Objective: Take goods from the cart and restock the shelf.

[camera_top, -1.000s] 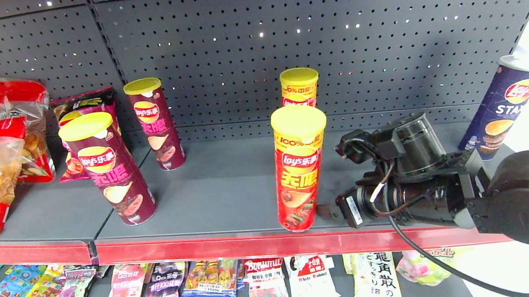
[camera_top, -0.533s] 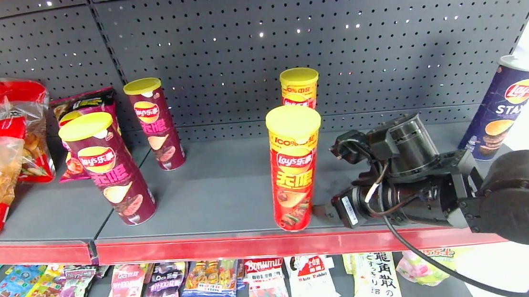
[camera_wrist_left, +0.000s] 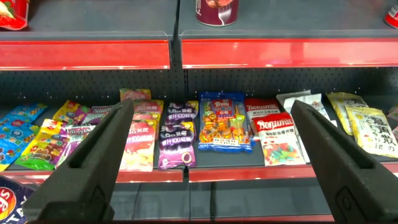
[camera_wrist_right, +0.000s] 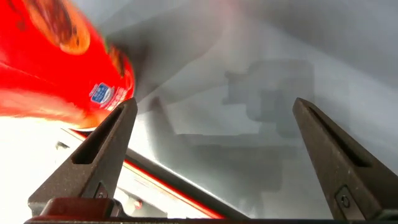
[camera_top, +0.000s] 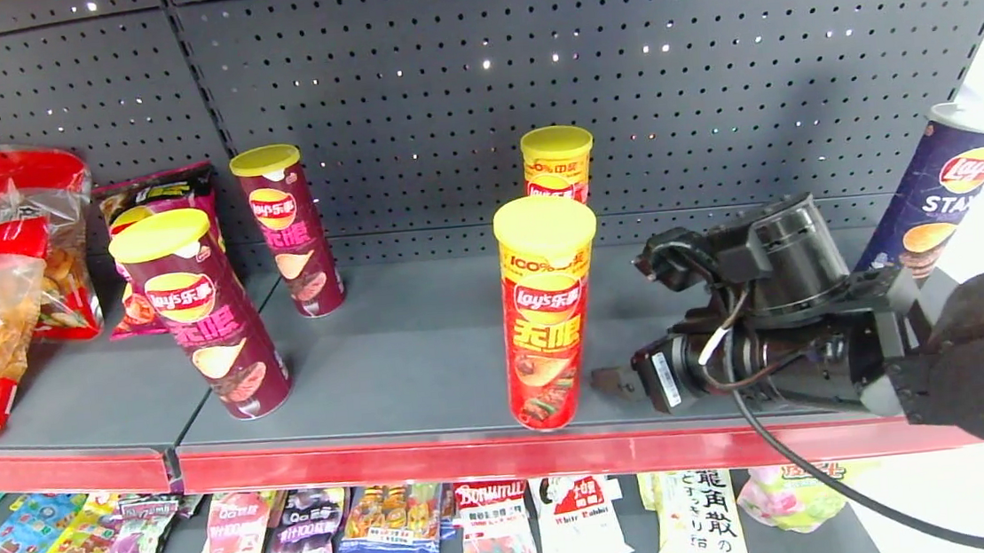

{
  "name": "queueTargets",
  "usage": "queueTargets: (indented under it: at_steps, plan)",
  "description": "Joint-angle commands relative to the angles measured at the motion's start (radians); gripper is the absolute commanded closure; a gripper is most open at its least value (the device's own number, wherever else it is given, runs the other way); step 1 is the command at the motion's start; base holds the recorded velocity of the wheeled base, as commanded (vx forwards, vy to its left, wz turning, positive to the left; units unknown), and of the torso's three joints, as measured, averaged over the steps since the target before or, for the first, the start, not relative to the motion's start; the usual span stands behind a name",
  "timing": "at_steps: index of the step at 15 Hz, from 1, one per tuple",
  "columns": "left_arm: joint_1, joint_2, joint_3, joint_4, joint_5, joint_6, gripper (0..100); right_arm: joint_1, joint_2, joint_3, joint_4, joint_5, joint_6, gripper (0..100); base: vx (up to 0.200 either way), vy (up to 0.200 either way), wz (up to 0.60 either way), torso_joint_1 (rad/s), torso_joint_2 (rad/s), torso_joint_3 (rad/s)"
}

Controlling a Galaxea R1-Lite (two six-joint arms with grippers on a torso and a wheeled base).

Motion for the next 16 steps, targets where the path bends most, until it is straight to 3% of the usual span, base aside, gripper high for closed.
queueTargets:
  at_steps: [1, 4, 5, 6, 7, 8, 9, 11, 13, 16]
  plan:
    - [0.000, 0.000, 0.000, 0.000, 0.000, 0.000, 0, -0.038, -0.189, 0.083, 0.003, -0.022, 0.019, 0, 0.000, 0.000, 0.00, 0.000, 0.00, 0.000]
    - [0.000, 0.000, 0.000, 0.000, 0.000, 0.000, 0, -0.126, -0.479, 0.275, 0.003, -0.022, 0.007, 0, 0.000, 0.000, 0.00, 0.000, 0.00, 0.000]
    - [0.000, 0.000, 0.000, 0.000, 0.000, 0.000, 0, -0.203, -0.591, 0.339, 0.005, 0.002, -0.027, 0, 0.000, 0.000, 0.00, 0.000, 0.00, 0.000]
    - [0.000, 0.000, 0.000, 0.000, 0.000, 0.000, 0, -0.311, -0.730, 0.394, 0.011, 0.091, -0.102, 0, 0.000, 0.000, 0.00, 0.000, 0.00, 0.000]
    - [0.000, 0.000, 0.000, 0.000, 0.000, 0.000, 0, -0.408, -0.868, 0.428, 0.063, 0.190, -0.174, 0, 0.000, 0.000, 0.00, 0.000, 0.00, 0.000]
    - [0.000, 0.002, 0.000, 0.000, 0.000, 0.000, 0, -0.446, -0.933, 0.431, 0.106, 0.220, -0.191, 0, 0.000, 0.000, 0.00, 0.000, 0.00, 0.000]
    - [0.000, 0.000, 0.000, 0.000, 0.000, 0.000, 0, -0.543, -1.137, 0.433, 0.267, 0.234, -0.194, 0, 0.000, 0.000, 0.00, 0.000, 0.00, 0.000]
    - [0.000, 0.000, 0.000, 0.000, 0.000, 0.000, 0, -0.669, -1.393, 0.466, 0.414, 0.243, -0.192, 0, 0.000, 0.000, 0.00, 0.000, 0.00, 0.000]
    - [-0.001, 0.000, 0.000, 0.000, 0.000, 0.000, 0, -0.678, -1.655, 0.502, 0.536, 0.234, -0.194, 0, 0.000, 0.000, 0.00, 0.000, 0.00, 0.000]
    - [0.000, 0.000, 0.000, 0.000, 0.000, 0.000, 0, -0.638, -1.714, 0.525, 0.542, 0.251, -0.191, 0, 0.000, 0.000, 0.00, 0.000, 0.00, 0.000]
